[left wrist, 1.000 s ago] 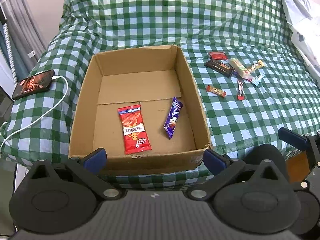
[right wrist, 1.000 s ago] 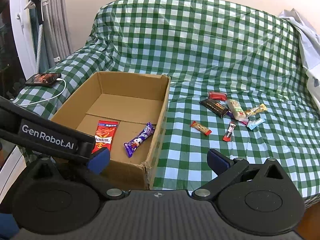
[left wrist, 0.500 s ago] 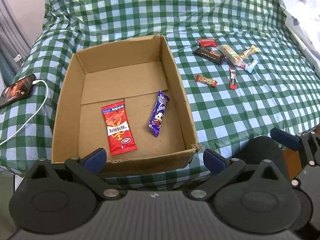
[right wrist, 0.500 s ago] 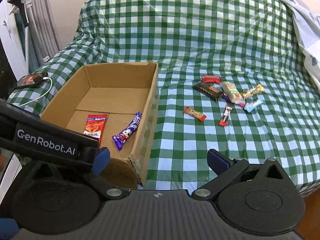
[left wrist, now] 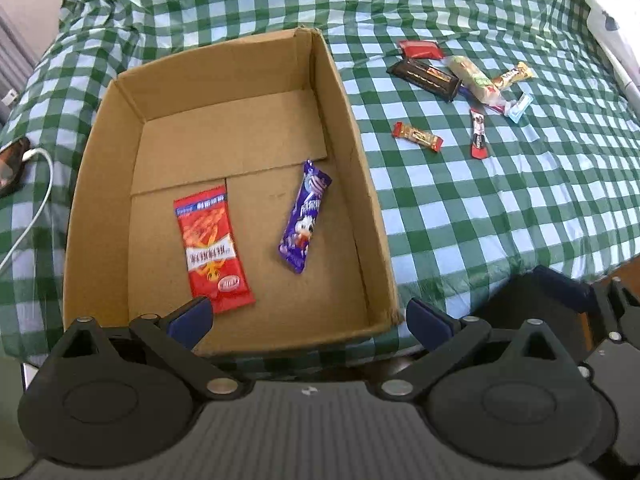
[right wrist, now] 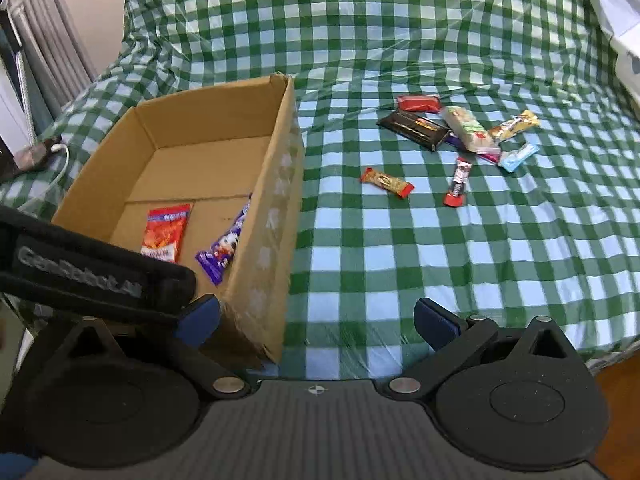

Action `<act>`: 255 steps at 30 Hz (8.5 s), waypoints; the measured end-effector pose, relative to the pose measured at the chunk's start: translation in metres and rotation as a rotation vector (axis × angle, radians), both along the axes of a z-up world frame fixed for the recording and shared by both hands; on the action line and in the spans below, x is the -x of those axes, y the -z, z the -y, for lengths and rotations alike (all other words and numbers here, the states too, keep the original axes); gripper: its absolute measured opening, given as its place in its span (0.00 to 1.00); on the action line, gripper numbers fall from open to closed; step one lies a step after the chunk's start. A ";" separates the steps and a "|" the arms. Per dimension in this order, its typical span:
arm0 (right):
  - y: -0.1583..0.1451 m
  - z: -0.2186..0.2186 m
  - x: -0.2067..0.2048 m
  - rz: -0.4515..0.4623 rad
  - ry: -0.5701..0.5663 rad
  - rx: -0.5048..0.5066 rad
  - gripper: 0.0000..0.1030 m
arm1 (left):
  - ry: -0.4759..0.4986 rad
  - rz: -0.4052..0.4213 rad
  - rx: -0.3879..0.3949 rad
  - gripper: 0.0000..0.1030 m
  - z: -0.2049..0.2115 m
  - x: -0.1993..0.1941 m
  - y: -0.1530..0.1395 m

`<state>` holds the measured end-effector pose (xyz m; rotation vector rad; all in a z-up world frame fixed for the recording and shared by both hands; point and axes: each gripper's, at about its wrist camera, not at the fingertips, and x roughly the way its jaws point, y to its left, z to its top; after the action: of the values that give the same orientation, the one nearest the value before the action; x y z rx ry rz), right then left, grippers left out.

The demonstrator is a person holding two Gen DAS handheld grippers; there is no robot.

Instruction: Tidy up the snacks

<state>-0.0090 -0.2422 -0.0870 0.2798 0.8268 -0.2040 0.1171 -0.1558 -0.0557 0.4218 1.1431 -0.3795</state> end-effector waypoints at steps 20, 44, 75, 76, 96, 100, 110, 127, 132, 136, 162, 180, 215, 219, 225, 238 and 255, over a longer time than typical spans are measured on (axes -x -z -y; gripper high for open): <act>0.022 0.169 -0.047 0.061 0.280 0.045 0.99 | 0.114 0.024 0.071 1.00 0.173 -0.092 0.035; 0.135 0.222 -0.155 -0.031 0.157 0.182 0.84 | -0.391 -0.240 0.048 0.83 0.191 -0.191 0.171; -0.035 0.056 -0.008 0.182 0.034 0.060 0.10 | -0.230 0.057 0.289 0.57 -0.014 -0.032 -0.054; -0.037 0.043 -0.006 0.182 0.010 0.048 0.10 | -0.246 0.066 0.290 0.57 -0.028 -0.029 -0.057; -0.079 -0.089 0.003 0.180 -0.209 0.140 0.10 | -0.380 0.144 0.399 0.57 -0.171 0.015 -0.084; -0.080 -0.096 0.003 0.173 -0.222 0.159 0.10 | -0.385 0.147 0.410 0.57 -0.174 0.015 -0.083; -0.074 -0.095 -0.007 0.143 -0.230 0.158 0.10 | -0.376 0.138 0.394 0.57 -0.171 0.005 -0.075; -0.058 -0.085 -0.059 0.099 -0.233 0.122 0.11 | -0.309 0.121 0.310 0.57 -0.145 -0.047 -0.061; -0.049 -0.082 -0.075 0.071 -0.240 0.108 0.11 | -0.301 0.100 0.285 0.57 -0.139 -0.063 -0.048; -0.039 -0.081 -0.087 0.045 -0.246 0.096 0.11 | -0.292 0.085 0.265 0.57 -0.133 -0.077 -0.037; -0.018 -0.066 -0.151 0.025 -0.200 0.129 0.77 | -0.302 0.040 0.113 1.00 -0.126 -0.127 0.004; -0.053 -0.103 -0.048 0.029 -0.204 0.152 0.96 | -0.294 0.105 0.200 1.00 -0.164 -0.018 -0.048; -0.068 -0.104 0.016 0.053 -0.155 0.191 0.99 | -0.284 0.102 0.280 1.00 -0.165 0.042 -0.066; -0.066 -0.105 0.014 0.040 -0.154 0.189 0.99 | -0.275 0.093 0.273 1.00 -0.162 0.043 -0.063; -0.061 -0.105 0.012 0.008 -0.167 0.191 0.99 | -0.280 0.070 0.272 1.00 -0.162 0.041 -0.058; -0.049 -0.100 0.008 -0.062 -0.157 0.186 0.99 | -0.278 0.023 0.250 1.00 -0.159 0.042 -0.046; -0.044 -0.104 0.009 -0.095 -0.175 0.209 0.99 | -0.300 -0.017 0.248 1.00 -0.165 0.042 -0.037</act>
<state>-0.0182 -0.1380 -0.0426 0.0010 0.9117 -0.1395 0.0746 0.0094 -0.0186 0.0277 1.1387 -0.2576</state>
